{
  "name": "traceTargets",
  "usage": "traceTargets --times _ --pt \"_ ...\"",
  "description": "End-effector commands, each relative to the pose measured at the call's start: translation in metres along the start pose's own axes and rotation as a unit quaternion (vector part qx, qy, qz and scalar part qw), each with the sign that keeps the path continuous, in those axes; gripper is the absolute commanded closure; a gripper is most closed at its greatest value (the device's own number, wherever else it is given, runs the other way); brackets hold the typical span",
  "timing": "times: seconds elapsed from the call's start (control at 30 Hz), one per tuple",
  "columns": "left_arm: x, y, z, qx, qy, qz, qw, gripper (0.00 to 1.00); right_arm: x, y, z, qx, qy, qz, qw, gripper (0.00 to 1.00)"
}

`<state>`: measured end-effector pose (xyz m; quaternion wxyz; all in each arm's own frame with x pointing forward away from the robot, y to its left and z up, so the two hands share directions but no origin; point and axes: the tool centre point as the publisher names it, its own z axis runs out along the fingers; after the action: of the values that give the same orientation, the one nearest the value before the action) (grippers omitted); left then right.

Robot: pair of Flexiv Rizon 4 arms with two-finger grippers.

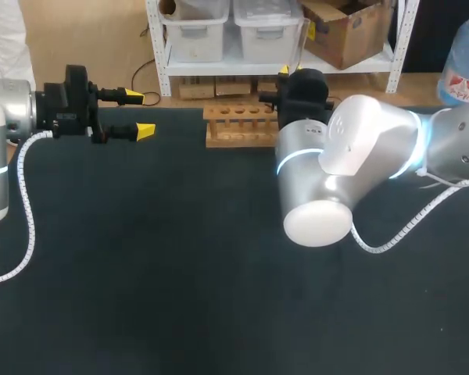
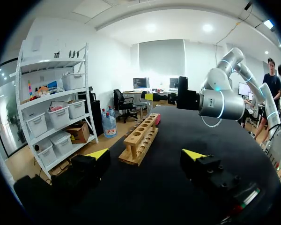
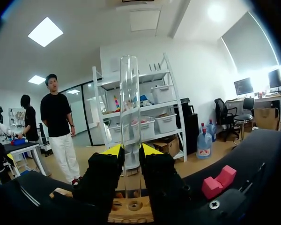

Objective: Grasp the test tube, adjust it, and insert it.

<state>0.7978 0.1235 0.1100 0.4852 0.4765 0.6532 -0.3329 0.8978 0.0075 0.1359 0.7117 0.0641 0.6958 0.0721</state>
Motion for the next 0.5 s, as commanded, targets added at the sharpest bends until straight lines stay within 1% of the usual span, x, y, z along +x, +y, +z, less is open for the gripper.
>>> traceTargets --times 0.03,0.5 --pt "0.001 -0.001 0.000 -0.002 -0.002 0.002 1.000 0.00 0.002 -0.003 0.002 -0.138 -0.001 0.001 0.990 1.00" --pt "0.001 -0.001 0.000 -0.002 -0.002 0.002 1.000 0.00 0.014 -0.003 0.007 -0.142 -0.001 0.010 0.990 1.00"
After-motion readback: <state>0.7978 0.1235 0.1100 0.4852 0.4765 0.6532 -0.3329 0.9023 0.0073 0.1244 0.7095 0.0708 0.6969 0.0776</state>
